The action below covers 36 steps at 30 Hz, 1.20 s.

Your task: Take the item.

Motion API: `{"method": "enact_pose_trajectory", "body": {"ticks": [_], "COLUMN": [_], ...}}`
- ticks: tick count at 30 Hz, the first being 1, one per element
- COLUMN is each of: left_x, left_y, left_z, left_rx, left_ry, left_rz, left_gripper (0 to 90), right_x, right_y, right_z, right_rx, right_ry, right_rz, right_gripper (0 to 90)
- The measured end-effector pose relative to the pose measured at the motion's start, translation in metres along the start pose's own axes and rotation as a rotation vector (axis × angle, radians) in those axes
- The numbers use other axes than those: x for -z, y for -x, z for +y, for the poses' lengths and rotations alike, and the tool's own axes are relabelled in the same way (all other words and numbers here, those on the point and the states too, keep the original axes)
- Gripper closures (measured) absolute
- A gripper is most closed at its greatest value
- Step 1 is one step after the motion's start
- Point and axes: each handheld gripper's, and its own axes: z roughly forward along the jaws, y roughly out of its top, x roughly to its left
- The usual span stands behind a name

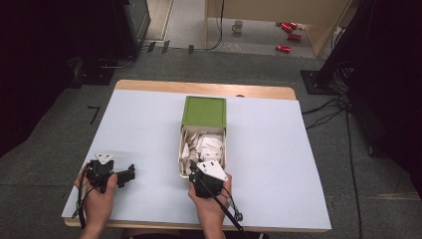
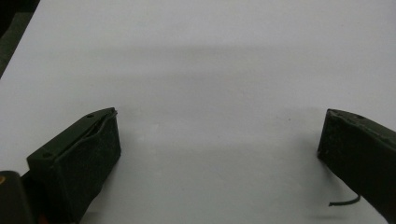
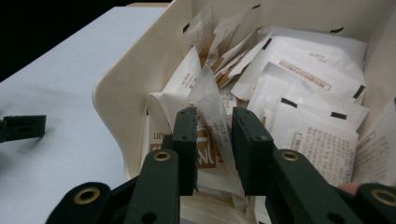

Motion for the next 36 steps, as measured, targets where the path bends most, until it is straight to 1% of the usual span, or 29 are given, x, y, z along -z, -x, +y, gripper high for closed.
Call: {"method": "enact_pose_trajectory", "body": {"ticks": [4, 11, 15, 18, 21, 28, 33, 36], "left_x": [0.000, 0.000, 0.000, 0.000, 0.000, 0.000, 0.000, 0.000], "left_y": [0.000, 0.000, 0.000, 0.000, 0.000, 0.000, 0.000, 0.000], "left_z": [0.000, 0.000, 0.000, 0.000, 0.000, 0.000, 0.000, 0.000], "left_rx": [-0.002, -0.002, -0.001, -0.002, -0.002, -0.002, -0.002, -0.001], "left_ry": [-0.002, -0.002, -0.001, -0.001, -0.001, -0.001, -0.001, -0.001], "left_rz": [0.000, 0.000, 0.000, 0.000, 0.000, 0.000, 0.000, 0.000], "left_gripper": [0.0, 0.0, 0.0, 0.0, 0.0, 0.0, 0.0, 0.0], "right_x": [0.004, 0.011, 0.014, 0.017, 0.020, 0.028, 0.036, 0.039], "right_y": [0.001, 0.002, 0.002, 0.003, 0.003, 0.009, 0.016, 0.020], "right_z": [0.002, 0.007, 0.011, 0.015, 0.018, 0.028, 0.039, 0.044], "right_rx": [0.000, -0.013, -0.004, -0.007, -0.001, -0.006, -0.014, -0.012], "right_ry": [0.020, 0.054, 0.064, 0.071, 0.080, 0.106, 0.134, 0.141], "right_rz": [-0.003, 0.005, 0.002, 0.002, 0.002, -0.006, -0.021, -0.024], "right_gripper": [76.3, 77.1, 77.3, 77.4, 77.4, 77.4, 77.5, 77.5]}}
